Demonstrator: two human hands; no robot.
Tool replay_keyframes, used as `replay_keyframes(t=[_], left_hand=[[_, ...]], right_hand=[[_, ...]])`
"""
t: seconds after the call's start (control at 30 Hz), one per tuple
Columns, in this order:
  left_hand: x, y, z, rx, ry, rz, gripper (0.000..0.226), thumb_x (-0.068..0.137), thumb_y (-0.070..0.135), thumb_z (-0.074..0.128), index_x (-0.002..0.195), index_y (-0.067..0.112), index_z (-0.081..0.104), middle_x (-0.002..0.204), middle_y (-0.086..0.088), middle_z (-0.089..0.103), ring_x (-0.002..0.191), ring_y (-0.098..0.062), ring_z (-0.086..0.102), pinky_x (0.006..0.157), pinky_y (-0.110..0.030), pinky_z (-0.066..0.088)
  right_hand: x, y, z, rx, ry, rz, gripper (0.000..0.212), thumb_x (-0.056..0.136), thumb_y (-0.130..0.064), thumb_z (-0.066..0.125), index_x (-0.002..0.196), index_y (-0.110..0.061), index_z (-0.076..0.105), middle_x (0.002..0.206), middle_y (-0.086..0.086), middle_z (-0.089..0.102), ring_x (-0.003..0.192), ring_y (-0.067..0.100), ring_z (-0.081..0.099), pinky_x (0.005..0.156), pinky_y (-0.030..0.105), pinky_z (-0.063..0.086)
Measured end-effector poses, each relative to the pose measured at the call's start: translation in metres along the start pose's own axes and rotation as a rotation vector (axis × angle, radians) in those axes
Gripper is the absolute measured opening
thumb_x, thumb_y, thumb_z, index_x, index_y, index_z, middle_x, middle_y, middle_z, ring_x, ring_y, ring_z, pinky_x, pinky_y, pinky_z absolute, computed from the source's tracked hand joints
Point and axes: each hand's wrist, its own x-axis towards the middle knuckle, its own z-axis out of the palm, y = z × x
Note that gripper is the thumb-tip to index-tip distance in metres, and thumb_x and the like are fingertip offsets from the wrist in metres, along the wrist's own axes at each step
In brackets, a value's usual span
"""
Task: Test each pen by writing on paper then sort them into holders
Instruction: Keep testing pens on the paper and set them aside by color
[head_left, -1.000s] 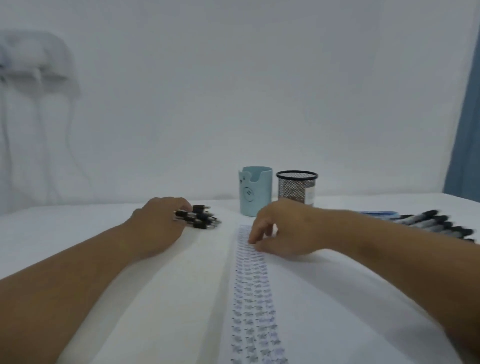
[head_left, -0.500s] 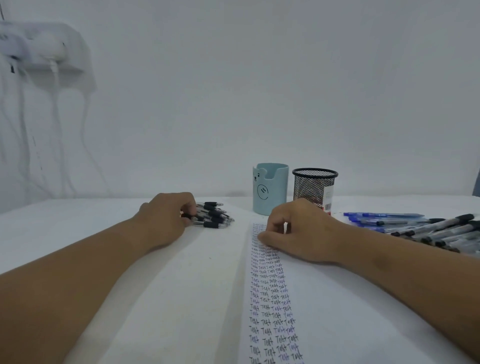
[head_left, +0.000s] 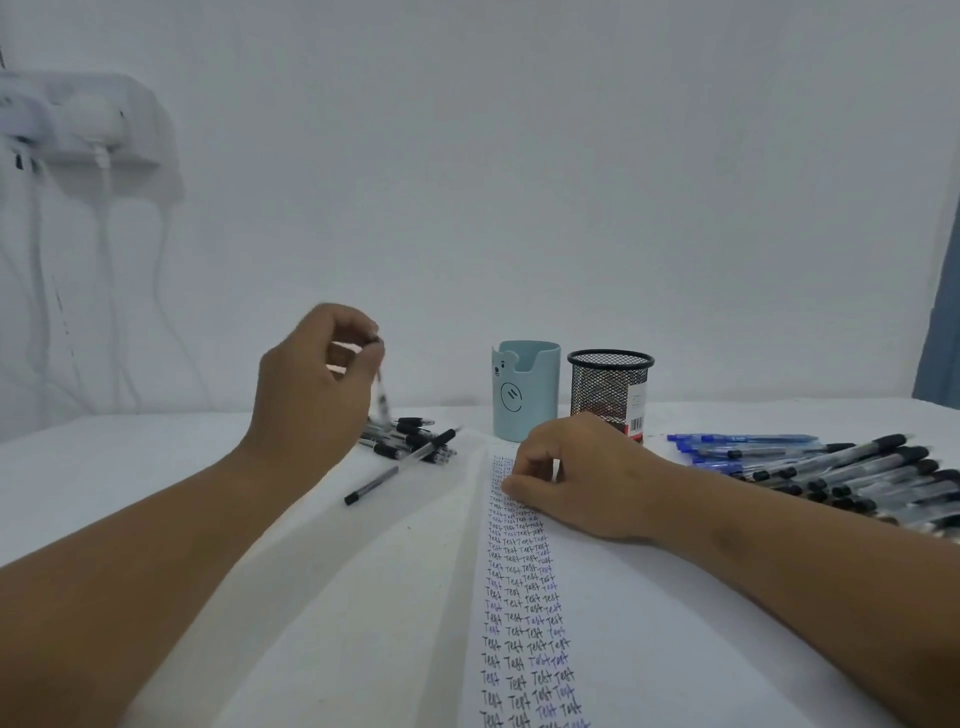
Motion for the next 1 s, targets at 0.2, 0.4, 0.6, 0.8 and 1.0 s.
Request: replay_keyframes(t=[0.2, 0.4, 0.6, 0.8, 1.0], left_hand=[[-0.007, 0.028, 0.014, -0.827, 0.125, -0.555, 0.009, 0.095, -0.004, 0.059, 0.092, 0.005, 0.057, 0.091, -0.016, 0.066, 0.071, -0.022, 0.072, 0.077, -0.026, 0.061], [-0.032, 0.027, 0.033, -0.620, -0.237, -0.620, 0.009, 0.092, 0.001, 0.066, 0.096, -0.006, 0.065, 0.094, -0.015, 0.077, 0.086, -0.027, 0.077, 0.075, -0.030, 0.062], [-0.046, 0.024, 0.037, -0.207, -0.481, -0.382, 0.008, 0.085, 0.008, 0.078, 0.087, 0.004, 0.071, 0.079, -0.010, 0.077, 0.071, -0.021, 0.073, 0.064, -0.022, 0.055], [-0.046, 0.011, 0.038, 0.015, -0.527, -0.165, 0.010, 0.086, 0.021, 0.079, 0.086, 0.021, 0.068, 0.082, 0.005, 0.075, 0.072, -0.005, 0.067, 0.064, -0.017, 0.048], [-0.039, -0.011, 0.032, 0.281, -0.693, -0.076, 0.026, 0.089, 0.017, 0.073, 0.102, 0.035, 0.060, 0.095, 0.014, 0.069, 0.086, -0.010, 0.060, 0.075, -0.018, 0.046]], right_hand=[[-0.002, -0.004, 0.001, 0.254, 0.089, 0.168, 0.033, 0.100, -0.044, 0.053, 0.089, -0.020, 0.072, 0.084, 0.001, 0.072, 0.069, 0.007, 0.056, 0.074, 0.032, 0.052], [0.014, -0.017, -0.008, 1.129, 0.324, 0.416, 0.043, 0.106, -0.047, 0.036, 0.117, -0.017, 0.066, 0.078, 0.006, 0.071, 0.062, 0.019, 0.061, 0.064, 0.030, 0.042], [0.010, -0.012, -0.025, 1.456, 0.197, 0.481, 0.063, 0.099, -0.065, 0.035, 0.101, -0.015, 0.072, 0.069, 0.004, 0.057, 0.052, 0.019, 0.048, 0.052, 0.026, 0.035], [0.007, -0.018, -0.029, 1.435, 0.125, 0.434, 0.064, 0.098, -0.060, 0.033, 0.090, -0.007, 0.068, 0.064, 0.013, 0.055, 0.051, 0.026, 0.053, 0.050, 0.027, 0.036], [0.011, -0.006, -0.027, 1.415, 0.317, 0.425, 0.054, 0.103, -0.045, 0.033, 0.088, -0.004, 0.065, 0.058, 0.012, 0.053, 0.056, 0.029, 0.063, 0.050, 0.026, 0.048]])
